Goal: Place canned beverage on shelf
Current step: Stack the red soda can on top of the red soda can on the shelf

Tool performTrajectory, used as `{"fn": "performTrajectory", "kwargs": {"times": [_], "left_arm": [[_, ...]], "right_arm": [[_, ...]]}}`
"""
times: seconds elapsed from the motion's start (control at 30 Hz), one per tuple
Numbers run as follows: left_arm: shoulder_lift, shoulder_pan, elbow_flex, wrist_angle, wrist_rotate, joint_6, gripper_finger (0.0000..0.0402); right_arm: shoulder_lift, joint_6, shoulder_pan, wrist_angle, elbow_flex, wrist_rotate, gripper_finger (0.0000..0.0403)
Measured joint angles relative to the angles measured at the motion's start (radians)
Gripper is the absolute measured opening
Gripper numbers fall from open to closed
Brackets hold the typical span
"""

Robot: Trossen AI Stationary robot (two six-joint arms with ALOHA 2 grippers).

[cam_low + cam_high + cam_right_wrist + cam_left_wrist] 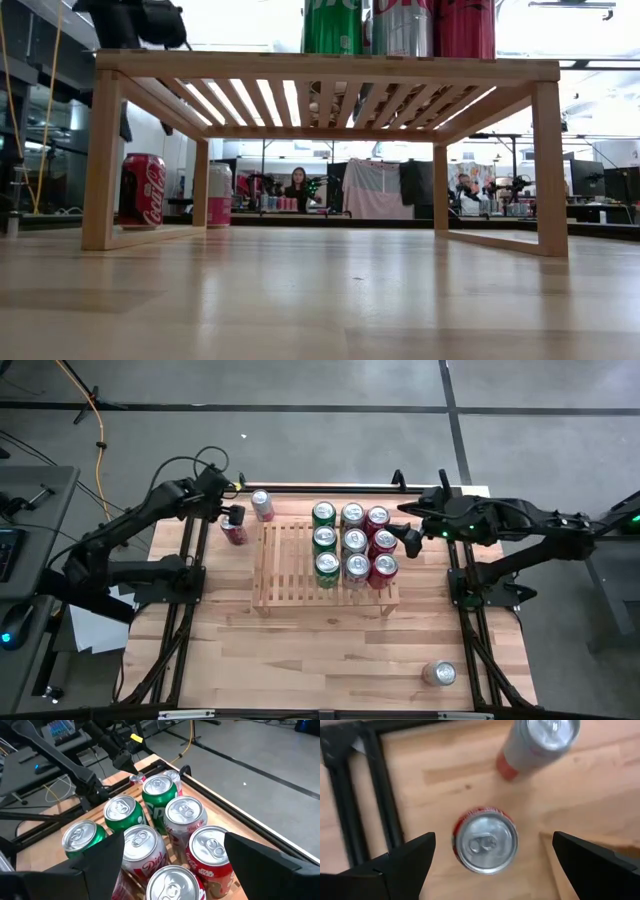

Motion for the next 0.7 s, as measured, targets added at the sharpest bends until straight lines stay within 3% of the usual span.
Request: {"fn": "performTrajectory", "kwargs": {"times": [0.1,0.5,0.7], "left_arm": [[0.015,0.000,-0.026,0.003,0.049,0.000,0.0392],[0.056,-0.002,-0.164,0.151,0.048,-0.062,0.0392],[0.078,-0.002,-0.177,0.134,0.048,-0.061,0.0392]], "right_arm": [[0.009,-0.002,-0.013,-0.003,0.000,-0.009,0.0328],[0.009,-0.021,-0.048,-0.021,0.000,-0.027,0.0328],[0.009,-0.029,-0.048,-0.021,0.000,-0.027,0.0328]]}}
